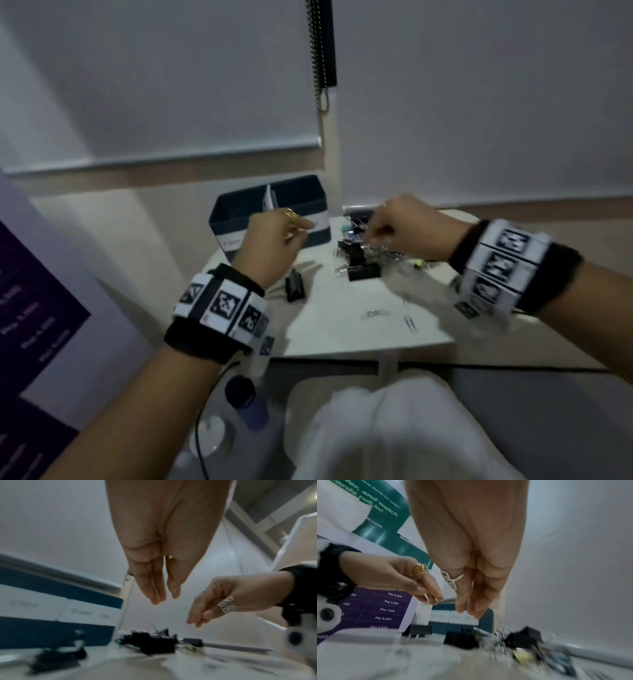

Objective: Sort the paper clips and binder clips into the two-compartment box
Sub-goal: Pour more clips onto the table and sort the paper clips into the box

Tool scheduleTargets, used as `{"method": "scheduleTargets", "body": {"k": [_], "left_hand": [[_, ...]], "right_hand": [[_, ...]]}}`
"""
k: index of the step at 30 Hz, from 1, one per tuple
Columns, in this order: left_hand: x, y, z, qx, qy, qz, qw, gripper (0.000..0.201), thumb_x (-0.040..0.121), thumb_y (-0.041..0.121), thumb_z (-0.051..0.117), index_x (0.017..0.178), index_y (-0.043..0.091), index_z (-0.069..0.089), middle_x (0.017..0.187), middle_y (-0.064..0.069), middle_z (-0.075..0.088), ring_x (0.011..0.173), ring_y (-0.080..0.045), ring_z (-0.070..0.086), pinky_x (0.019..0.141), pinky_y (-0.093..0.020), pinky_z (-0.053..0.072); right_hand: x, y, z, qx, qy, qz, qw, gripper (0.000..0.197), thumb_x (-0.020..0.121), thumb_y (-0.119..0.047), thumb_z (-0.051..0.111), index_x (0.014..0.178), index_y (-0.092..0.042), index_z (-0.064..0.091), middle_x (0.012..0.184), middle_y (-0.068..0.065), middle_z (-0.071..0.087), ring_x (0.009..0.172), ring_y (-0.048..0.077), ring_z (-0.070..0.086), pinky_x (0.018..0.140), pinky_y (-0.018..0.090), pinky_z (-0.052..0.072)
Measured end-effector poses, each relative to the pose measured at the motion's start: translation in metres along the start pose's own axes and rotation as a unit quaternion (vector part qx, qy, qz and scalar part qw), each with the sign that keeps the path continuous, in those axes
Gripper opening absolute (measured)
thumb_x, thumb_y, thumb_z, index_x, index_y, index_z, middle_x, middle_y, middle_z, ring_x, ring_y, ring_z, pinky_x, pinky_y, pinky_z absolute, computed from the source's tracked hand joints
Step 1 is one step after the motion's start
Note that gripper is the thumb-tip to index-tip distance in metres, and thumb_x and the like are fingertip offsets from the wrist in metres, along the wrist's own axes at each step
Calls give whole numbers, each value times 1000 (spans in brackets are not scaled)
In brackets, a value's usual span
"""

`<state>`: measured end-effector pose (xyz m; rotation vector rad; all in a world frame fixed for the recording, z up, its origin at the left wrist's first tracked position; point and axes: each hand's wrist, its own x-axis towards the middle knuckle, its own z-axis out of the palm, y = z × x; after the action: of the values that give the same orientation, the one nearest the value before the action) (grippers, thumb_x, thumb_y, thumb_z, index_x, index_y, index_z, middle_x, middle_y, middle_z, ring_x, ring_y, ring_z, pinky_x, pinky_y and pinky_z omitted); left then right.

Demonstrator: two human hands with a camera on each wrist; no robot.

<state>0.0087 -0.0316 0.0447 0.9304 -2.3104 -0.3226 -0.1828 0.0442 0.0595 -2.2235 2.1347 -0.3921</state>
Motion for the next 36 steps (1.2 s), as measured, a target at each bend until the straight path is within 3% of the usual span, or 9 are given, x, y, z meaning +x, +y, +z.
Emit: {"method": "scheduleTargets", "body": {"k": [8, 12, 17, 22, 27, 29, 31, 33, 36], "left_hand": [[-63, 58, 73, 76, -216, 122, 966, 35, 100, 25, 36, 110, 5, 62, 127, -8, 58, 116, -22, 55, 101, -31, 41], [-74, 54, 82, 118, -232, 104, 960, 28, 99, 26, 36, 100, 6, 56, 112, -11, 57, 106, -27, 55, 86, -32, 40], [-90, 41, 84, 180, -252, 89, 947, 44, 101, 25, 33, 142, 11, 31, 155, -5, 22, 141, -15, 28, 110, -25, 29], [-94, 34, 76, 199, -234, 83, 948, 47, 97, 6, 38, 143, 13, 32, 155, -4, 24, 138, -14, 34, 105, -18, 26], [-106, 31, 77, 174, -143, 123, 966, 34, 93, 7, 51, 126, 10, 56, 136, -4, 54, 127, -12, 51, 98, -16, 36], [-112, 28, 77, 155, -116, 162, 968, 45, 58, -4, 82, 101, 5, 72, 106, -11, 72, 97, -17, 71, 75, -21, 55], [-117, 22, 82, 191, -103, 194, 957, 67, 24, -11, 88, 87, 5, 75, 89, -11, 76, 76, -19, 74, 51, -26, 57], [-120, 21, 83, 195, -93, 193, 957, 72, 18, -11, 87, 86, 6, 76, 87, -9, 76, 72, -19, 74, 45, -26, 57], [-124, 21, 85, 161, -83, 194, 964, 65, 22, -9, 90, 83, 6, 77, 82, -10, 76, 69, -21, 74, 45, -29, 57]], "right_hand": [[-90, 25, 44, 8, -35, 40, 999, 28, 96, -20, 47, 111, -5, 66, 114, 11, 68, 106, 27, 61, 89, 30, 44], [-103, 14, 66, 4, -56, 108, 993, 29, 99, -27, 38, 107, -3, 52, 116, 20, 57, 109, 29, 54, 81, 28, 37], [-105, -24, 96, -47, -96, 122, 987, 62, 102, -35, 21, 149, -1, 0, 158, 18, 1, 148, 26, 1, 120, 37, 3], [-98, -19, 87, -47, -115, 47, 991, 57, 102, -31, 27, 149, -4, 11, 158, 16, 5, 148, 24, 7, 121, 34, 11], [-113, -2, 85, -132, -67, -28, 989, 50, 100, -10, 33, 148, -12, 21, 158, 8, 16, 144, 18, 25, 113, 30, 30], [-118, 3, 94, -146, -35, -42, 988, 58, 94, -2, 42, 148, -11, 23, 157, 9, 21, 142, 18, 32, 106, 30, 39], [-123, 12, 100, -124, 28, -101, 987, 72, 67, 4, 72, 134, -8, 50, 138, 14, 52, 120, 21, 59, 83, 29, 55], [-128, 23, 104, -140, 89, -136, 977, 82, 28, 3, 87, 107, -12, 72, 106, 7, 73, 86, 16, 74, 55, 23, 58], [-137, 22, 108, -104, 127, -160, 973, 75, 23, 5, 90, 95, -10, 76, 94, 6, 76, 76, 15, 75, 50, 22, 58]]}}
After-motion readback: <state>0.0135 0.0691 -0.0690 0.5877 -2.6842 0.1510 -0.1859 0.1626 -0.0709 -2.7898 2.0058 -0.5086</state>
